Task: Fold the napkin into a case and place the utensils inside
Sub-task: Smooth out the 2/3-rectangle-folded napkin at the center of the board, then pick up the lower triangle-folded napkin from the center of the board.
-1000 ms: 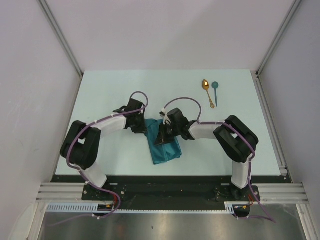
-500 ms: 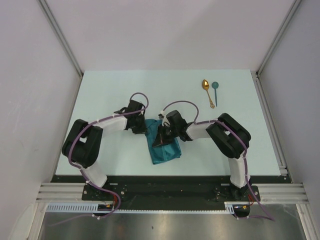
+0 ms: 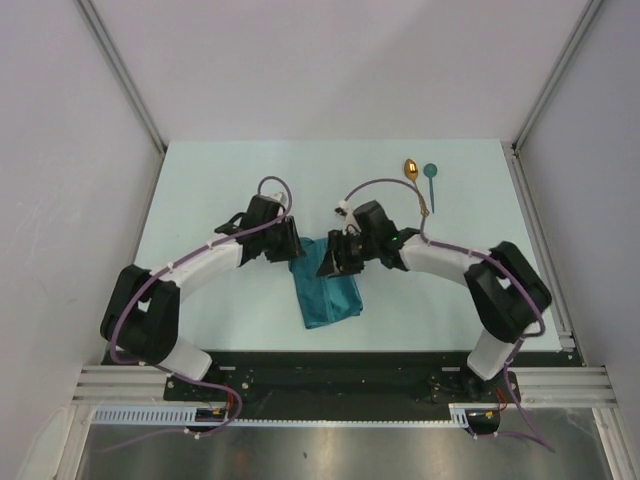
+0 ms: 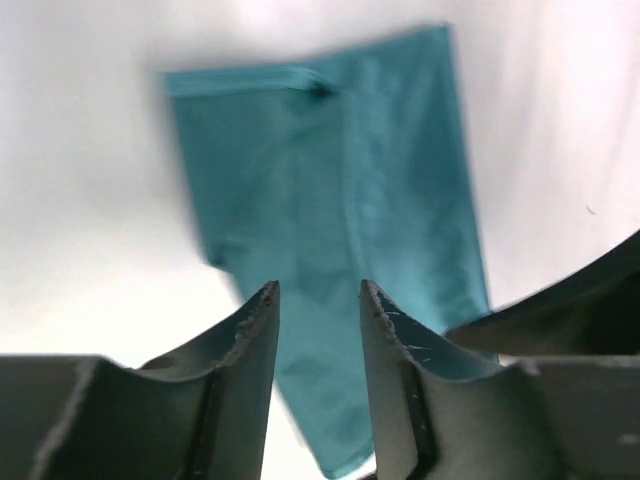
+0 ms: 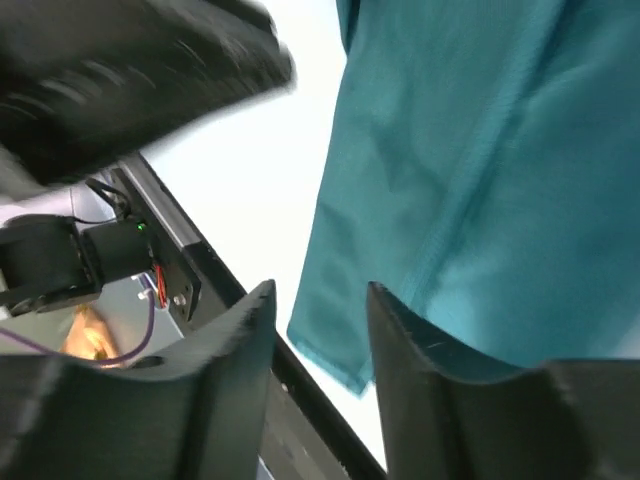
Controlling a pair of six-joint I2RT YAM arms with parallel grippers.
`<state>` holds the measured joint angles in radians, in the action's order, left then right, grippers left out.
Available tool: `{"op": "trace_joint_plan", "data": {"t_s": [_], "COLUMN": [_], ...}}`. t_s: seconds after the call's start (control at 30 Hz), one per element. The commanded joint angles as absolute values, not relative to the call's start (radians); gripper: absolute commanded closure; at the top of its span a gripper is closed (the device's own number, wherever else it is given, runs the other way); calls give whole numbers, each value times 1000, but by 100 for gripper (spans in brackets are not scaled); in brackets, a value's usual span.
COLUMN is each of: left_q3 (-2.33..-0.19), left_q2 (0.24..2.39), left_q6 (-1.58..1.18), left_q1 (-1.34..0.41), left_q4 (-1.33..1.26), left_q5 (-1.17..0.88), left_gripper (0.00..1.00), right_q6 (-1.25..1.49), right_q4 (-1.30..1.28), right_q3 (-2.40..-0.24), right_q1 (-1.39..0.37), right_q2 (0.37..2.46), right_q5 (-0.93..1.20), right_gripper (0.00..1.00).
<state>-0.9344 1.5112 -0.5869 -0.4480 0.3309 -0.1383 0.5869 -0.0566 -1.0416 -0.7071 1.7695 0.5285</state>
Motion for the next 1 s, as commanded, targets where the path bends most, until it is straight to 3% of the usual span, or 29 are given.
{"op": "trace_joint_plan", "data": {"t_s": [0.0, 0.13, 0.3, 0.33, 0.4, 0.6, 0.83, 0.97], "left_q3": [-937, -923, -960, -983, -1087, -1355, -1495, -1520], "left_q2": [1471, 1456, 1486, 1506, 1598, 1849, 1989, 2019], "left_q6": [-591, -575, -572, -571, -586, -641, -686, -736], "left_q1": [-544, -669, -879, -911, -995, -1156, -1246, -1272], "left_q4": [281, 216, 213, 230, 343, 595, 756, 819], "left_q5": [-204, -140, 55, 122, 214, 486, 575, 584], "left_gripper": [54, 46, 42, 29, 28, 38, 50, 50], "right_q6": [473, 454, 474, 480, 494, 529, 500, 486], "right_q4": [-231, -258, -252, -256, -273, -261, -253, -244], "right_q3": [-974, -875, -769, -761, -747, -709, -713, -703], "right_q1": [-617, -510, -384, -361, -307, -209, -190, -189], "right_q2": [1608, 1502, 1460, 1457, 1440, 1339, 1336, 1342], "right_q5": [456, 457, 514, 517, 497, 430, 437, 439], "right_gripper": [48, 31, 27, 25, 23, 13, 12, 12]}}
